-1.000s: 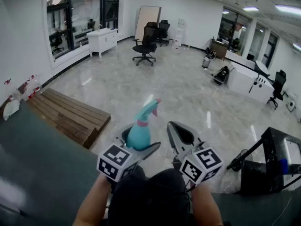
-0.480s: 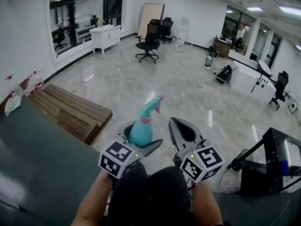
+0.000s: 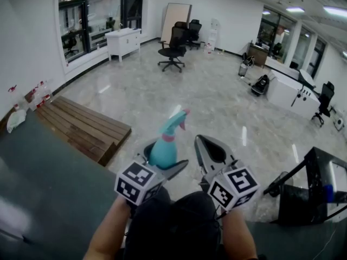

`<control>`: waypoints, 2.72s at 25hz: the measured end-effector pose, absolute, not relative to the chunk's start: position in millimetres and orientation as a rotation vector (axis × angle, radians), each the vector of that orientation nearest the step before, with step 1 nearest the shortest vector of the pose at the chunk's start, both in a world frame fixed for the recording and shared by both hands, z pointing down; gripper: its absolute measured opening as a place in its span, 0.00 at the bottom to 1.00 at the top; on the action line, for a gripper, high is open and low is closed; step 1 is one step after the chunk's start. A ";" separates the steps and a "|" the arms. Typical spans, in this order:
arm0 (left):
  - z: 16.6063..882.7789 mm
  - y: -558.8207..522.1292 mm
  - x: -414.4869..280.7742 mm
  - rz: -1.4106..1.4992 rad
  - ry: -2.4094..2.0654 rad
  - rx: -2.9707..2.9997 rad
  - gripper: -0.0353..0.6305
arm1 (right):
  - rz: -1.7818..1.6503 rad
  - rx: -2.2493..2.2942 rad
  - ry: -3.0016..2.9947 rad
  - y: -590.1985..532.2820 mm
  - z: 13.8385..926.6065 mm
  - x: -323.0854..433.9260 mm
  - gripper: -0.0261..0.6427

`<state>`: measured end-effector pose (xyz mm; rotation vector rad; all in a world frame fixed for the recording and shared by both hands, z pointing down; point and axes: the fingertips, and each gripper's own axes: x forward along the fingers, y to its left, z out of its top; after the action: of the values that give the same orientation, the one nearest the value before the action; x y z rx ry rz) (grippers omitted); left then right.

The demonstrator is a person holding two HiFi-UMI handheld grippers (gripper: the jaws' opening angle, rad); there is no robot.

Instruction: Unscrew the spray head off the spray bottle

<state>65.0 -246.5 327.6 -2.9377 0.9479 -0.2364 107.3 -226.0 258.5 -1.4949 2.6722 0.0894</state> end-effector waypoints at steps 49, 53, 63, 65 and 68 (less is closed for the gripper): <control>330.9 -167.3 87.3 -0.193 0.242 -3.017 0.70 | -0.013 -0.609 3.002 -161.9 250.0 50.0 0.26; 333.9 -193.8 81.8 -0.178 0.498 -2.994 0.70 | -0.005 -0.840 2.978 -180.7 255.8 52.7 0.29; 334.6 -221.8 75.1 -0.196 0.887 -2.859 0.70 | -0.081 -1.091 2.857 -190.9 258.7 58.8 0.29; 335.7 -225.5 73.1 -0.207 0.946 -2.832 0.70 | -0.102 -1.140 2.835 -193.7 260.0 56.9 0.29; 338.4 -230.0 70.5 -0.242 1.013 -2.779 0.70 | -0.126 -1.150 2.814 -195.6 258.8 51.9 0.29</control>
<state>70.5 -230.0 338.4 -2.7791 1.0134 -0.2418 51.9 -195.6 258.8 -1.1496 2.8140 -0.1258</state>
